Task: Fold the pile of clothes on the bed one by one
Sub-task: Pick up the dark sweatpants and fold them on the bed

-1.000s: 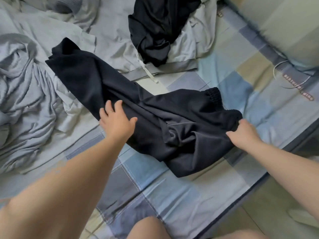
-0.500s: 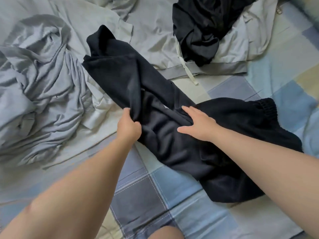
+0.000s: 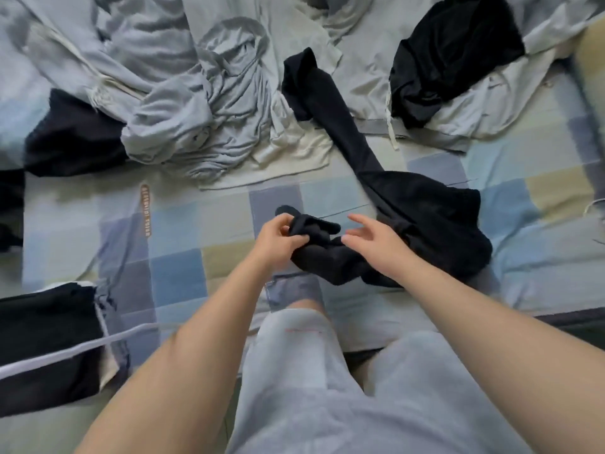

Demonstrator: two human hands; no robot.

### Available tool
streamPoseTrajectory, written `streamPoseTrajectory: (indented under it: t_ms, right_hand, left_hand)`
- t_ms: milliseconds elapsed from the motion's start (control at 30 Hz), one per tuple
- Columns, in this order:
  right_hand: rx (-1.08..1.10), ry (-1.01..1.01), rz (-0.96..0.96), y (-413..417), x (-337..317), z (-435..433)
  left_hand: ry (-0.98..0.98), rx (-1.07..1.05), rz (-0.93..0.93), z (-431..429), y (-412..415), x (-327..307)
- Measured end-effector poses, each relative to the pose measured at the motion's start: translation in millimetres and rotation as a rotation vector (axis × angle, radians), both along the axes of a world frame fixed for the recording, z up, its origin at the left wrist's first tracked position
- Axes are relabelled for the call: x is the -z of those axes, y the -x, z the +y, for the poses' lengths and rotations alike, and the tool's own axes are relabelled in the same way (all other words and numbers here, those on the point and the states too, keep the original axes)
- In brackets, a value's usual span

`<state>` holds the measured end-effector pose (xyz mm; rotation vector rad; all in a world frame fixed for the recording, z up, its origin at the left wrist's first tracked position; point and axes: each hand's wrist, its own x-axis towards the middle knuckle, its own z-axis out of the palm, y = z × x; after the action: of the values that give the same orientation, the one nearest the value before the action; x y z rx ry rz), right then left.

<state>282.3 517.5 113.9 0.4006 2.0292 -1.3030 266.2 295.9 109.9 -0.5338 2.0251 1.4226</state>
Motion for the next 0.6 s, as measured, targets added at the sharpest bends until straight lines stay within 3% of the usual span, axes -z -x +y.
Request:
streamPoseTrajectory:
  t_ms: [233,400,600]
  right_hand:
    - [-0.286,0.098,0.184,-66.7,-172.4,-25.1]
    - [-0.224,-0.134,0.385,-64.1,-226.5,-49.5]
    - [-0.286,-0.18,0.543,-48.0,-270.1,-58.7]
  left_hand:
    - [-0.17,-0.103,0.181,13.9,-50.7,-201.0]
    - [-0.201,-0.146,0.346,3.6,-62.2,-313.3]
    - [-0.072,-0.371,0.636,-59.7,-67.3,-401.4]
